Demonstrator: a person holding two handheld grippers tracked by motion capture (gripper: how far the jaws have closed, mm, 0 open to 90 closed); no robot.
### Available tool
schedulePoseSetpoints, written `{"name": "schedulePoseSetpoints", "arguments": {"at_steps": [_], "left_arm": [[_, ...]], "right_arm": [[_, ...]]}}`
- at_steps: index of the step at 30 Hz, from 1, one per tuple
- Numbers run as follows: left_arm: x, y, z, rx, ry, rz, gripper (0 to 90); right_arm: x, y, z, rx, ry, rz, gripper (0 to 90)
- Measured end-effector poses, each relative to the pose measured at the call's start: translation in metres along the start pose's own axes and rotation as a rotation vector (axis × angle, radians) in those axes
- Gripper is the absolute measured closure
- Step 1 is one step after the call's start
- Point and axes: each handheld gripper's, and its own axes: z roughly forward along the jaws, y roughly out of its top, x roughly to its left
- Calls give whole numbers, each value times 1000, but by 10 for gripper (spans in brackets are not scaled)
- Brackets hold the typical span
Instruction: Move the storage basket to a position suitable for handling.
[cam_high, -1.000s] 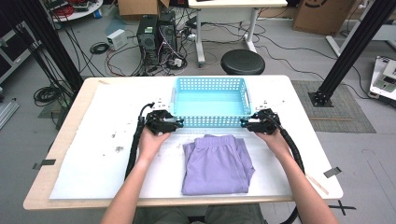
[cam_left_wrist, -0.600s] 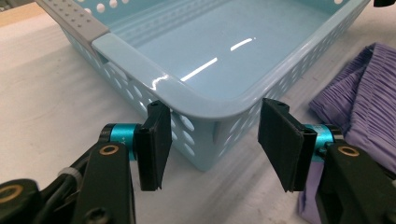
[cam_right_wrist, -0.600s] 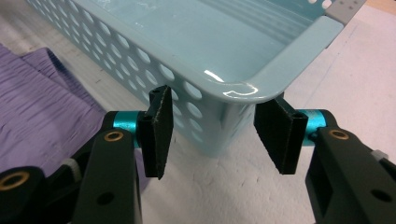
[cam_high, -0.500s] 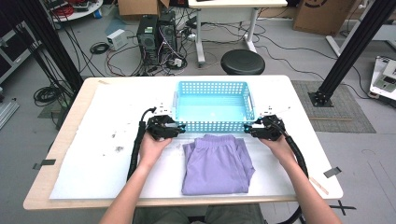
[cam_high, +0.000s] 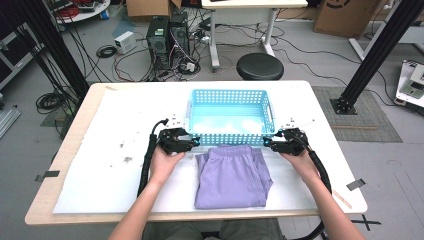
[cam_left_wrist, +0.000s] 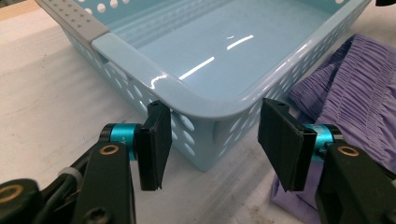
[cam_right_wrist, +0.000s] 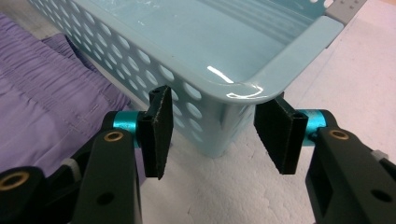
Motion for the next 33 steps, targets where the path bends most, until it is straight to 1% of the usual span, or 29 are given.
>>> {"name": "schedulePoseSetpoints", "arguments": {"at_steps": [1, 3, 4, 5, 9, 10, 12, 14, 21, 23, 25, 26, 27, 28, 30, 32, 33], "left_arm": [[-1, 0, 0, 3, 4, 1, 449], [-2, 0, 0, 1, 3, 0, 448], [-2, 0, -1, 2, 3, 3, 448], [-3, -1, -1, 2, 3, 0, 449], [-5, -2, -2, 2, 4, 3, 449], [-5, -2, -2, -2, 4, -1, 449], [-6, -3, -3, -2, 6, 2, 450], [-6, -3, -2, -8, 11, 1, 449], [-7, -4, -3, -12, 12, 4, 449], [-7, -4, -2, -15, 16, 7, 450], [-7, -4, -2, -14, 9, 12, 433], [-7, -4, -2, -18, 7, 14, 413], [-7, -4, -2, -15, 14, 26, 392], [-7, -4, -2, -11, 17, 34, 374], [-6, -5, -5, -16, 26, 39, 350], [-4, -6, -8, -24, 36, 26, 319], [-1, -7, -11, -26, 39, 27, 306]], "right_arm": [[0, 0, 0, -2, -2, -7, 485], [0, -1, -1, 0, -1, -3, 485], [0, -1, -1, -4, -1, -9, 485], [1, -1, -2, -1, -2, 0, 485], [2, -3, -3, -4, 1, -3, 485], [1, -3, -3, -8, 1, -12, 485], [2, -3, -4, 0, 2, 1, 485], [2, -4, -3, -3, 2, 2, 485], [1, -5, -3, -14, 3, -9, 483], [2, -5, -3, -11, 4, -5, 466], [1, -6, -3, -13, 22, -4, 408], [1, -6, -3, -10, 36, 6, 391], [1, -6, -3, -11, 38, 4, 383], [1, -6, -3, -13, 29, -1, 364], [-1, -6, -4, -17, 27, 13, 334], [-3, -6, -6, -24, 26, 28, 316], [-5, -7, -7, -34, 26, 27, 314]]}}
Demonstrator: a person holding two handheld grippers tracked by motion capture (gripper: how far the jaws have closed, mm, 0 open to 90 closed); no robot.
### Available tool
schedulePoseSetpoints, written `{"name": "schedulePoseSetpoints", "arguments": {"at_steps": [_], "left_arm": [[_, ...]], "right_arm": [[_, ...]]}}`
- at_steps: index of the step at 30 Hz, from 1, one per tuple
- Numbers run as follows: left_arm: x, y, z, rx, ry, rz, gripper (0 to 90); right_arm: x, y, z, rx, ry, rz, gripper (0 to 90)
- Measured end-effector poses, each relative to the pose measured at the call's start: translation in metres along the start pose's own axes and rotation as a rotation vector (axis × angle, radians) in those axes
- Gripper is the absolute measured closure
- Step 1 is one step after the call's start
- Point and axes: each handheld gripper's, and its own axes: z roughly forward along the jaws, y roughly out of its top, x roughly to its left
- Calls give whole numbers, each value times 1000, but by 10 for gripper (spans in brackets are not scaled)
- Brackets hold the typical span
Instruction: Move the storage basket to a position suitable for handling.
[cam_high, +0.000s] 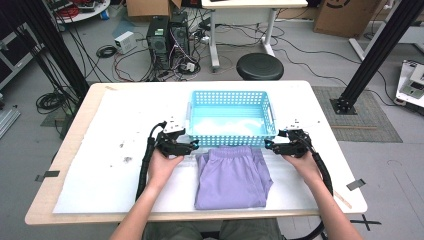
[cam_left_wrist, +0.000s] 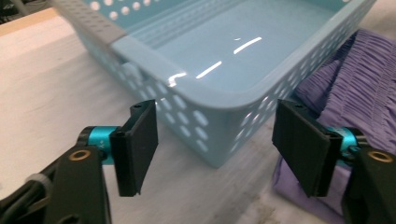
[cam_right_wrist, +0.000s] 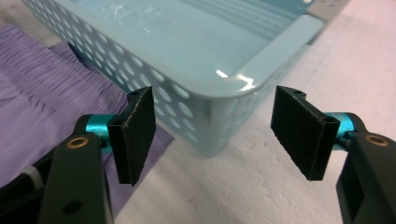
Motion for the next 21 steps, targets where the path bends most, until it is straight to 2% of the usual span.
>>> {"name": "schedulePoseSetpoints", "arguments": {"at_steps": [3, 6, 8, 14, 21], "left_arm": [[10, -4, -11, -9, 13, -30, 301], [21, -7, -25, -45, 38, -60, 298], [27, -8, -33, -64, 56, -64, 289], [38, -9, -49, -93, 98, -65, 280], [37, -8, -55, -116, 119, -47, 266]], "right_arm": [[-4, -2, -7, -20, 2, 27, 302], [-7, -2, -14, -50, -6, 19, 290], [-9, -2, -19, -71, -18, 24, 280], [-13, -3, -33, -124, -22, 35, 277], [-15, -2, -45, -175, -35, 43, 247]]}}
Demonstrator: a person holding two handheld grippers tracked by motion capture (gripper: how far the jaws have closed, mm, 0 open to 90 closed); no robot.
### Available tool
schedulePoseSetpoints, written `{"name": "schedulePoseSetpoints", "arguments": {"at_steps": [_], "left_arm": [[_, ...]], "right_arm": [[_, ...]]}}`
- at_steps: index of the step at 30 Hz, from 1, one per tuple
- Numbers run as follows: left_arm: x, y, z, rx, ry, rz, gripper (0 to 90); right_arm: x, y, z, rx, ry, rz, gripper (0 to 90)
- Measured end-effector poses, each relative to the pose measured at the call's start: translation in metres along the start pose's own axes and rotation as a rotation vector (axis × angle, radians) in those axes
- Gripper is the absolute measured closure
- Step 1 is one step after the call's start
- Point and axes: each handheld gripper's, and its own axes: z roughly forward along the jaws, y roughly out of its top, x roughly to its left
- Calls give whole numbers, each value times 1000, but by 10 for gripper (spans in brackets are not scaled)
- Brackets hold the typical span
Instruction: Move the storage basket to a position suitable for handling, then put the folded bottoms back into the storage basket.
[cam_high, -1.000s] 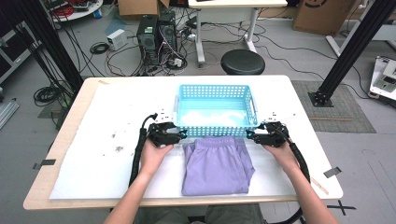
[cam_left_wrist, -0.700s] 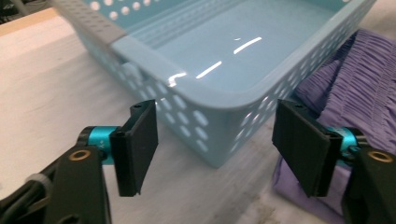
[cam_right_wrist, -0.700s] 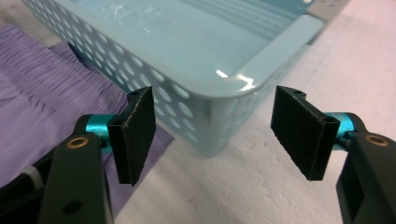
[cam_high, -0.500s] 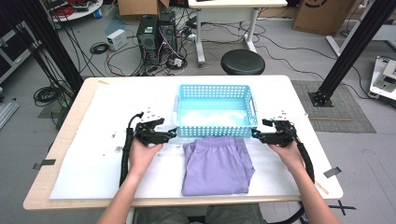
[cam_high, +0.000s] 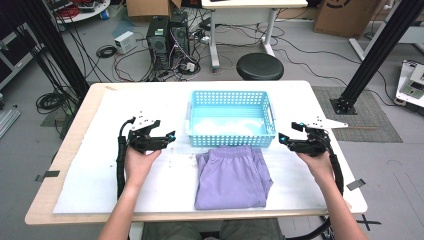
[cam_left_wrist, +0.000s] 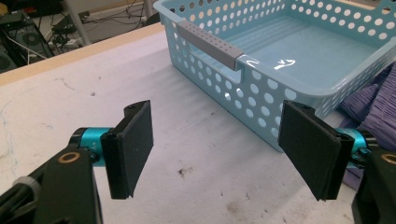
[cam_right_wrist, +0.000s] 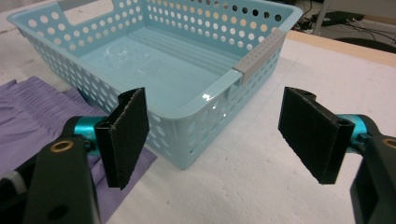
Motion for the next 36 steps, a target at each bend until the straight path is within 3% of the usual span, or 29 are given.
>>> {"name": "schedulePoseSetpoints", "arguments": {"at_steps": [13, 24, 30, 36], "left_arm": [[-4, 2, -4, -10, 5, 19, 263], [-17, 8, -12, -22, 10, 14, 263], [-32, 5, -15, -27, -22, 1, 265], [-46, 0, -18, -28, -66, -13, 266]], "right_arm": [[-1, 3, -6, -38, -22, 12, 223], [12, 3, -11, -72, -61, -4, 223], [22, -4, -17, -104, -74, -32, 223], [36, -15, -19, -91, -80, -68, 224]]}}
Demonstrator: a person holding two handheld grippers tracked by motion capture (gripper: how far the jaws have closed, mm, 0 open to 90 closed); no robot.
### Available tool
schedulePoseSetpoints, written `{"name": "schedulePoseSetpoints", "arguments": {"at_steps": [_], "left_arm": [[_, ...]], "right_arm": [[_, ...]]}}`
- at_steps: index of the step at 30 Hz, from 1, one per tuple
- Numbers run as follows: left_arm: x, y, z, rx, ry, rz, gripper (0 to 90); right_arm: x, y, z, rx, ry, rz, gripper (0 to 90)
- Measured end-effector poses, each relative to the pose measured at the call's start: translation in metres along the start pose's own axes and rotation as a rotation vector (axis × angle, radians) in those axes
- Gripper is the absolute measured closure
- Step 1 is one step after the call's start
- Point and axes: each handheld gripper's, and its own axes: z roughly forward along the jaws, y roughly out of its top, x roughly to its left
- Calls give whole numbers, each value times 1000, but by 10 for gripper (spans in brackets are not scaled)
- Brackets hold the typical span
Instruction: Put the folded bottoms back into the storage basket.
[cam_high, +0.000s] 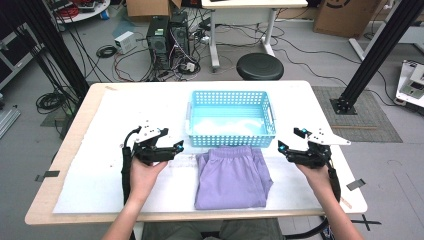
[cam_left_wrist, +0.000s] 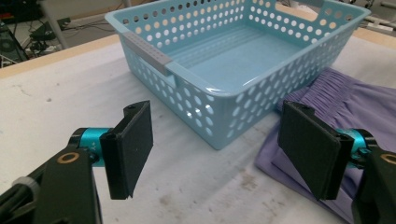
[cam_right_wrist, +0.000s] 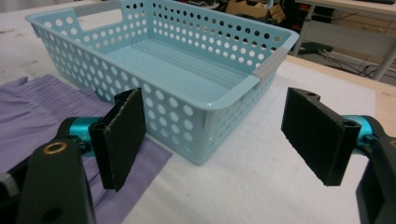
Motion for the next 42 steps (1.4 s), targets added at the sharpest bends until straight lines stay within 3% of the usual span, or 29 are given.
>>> {"name": "schedulePoseSetpoints", "arguments": {"at_steps": [8, 12, 21, 26, 32, 42], "left_arm": [[-18, -17, -4, 10, -53, -40, 293], [-29, -24, -6, 26, -74, -36, 293], [-56, -33, -5, 73, -129, -36, 293], [-72, -37, 0, 97, -148, -52, 309], [-86, -38, 6, 107, -159, -75, 310], [-92, -46, 18, 206, -138, -107, 312]], "right_arm": [[15, -10, -3, 38, 25, 49, 221], [25, -14, -8, 53, 37, 54, 220], [47, -22, -20, 59, 29, 7, 220], [56, -27, -22, 64, 43, 40, 219], [65, -33, -17, 98, 86, 76, 210], [83, -36, -5, 188, 111, 80, 210]]}}
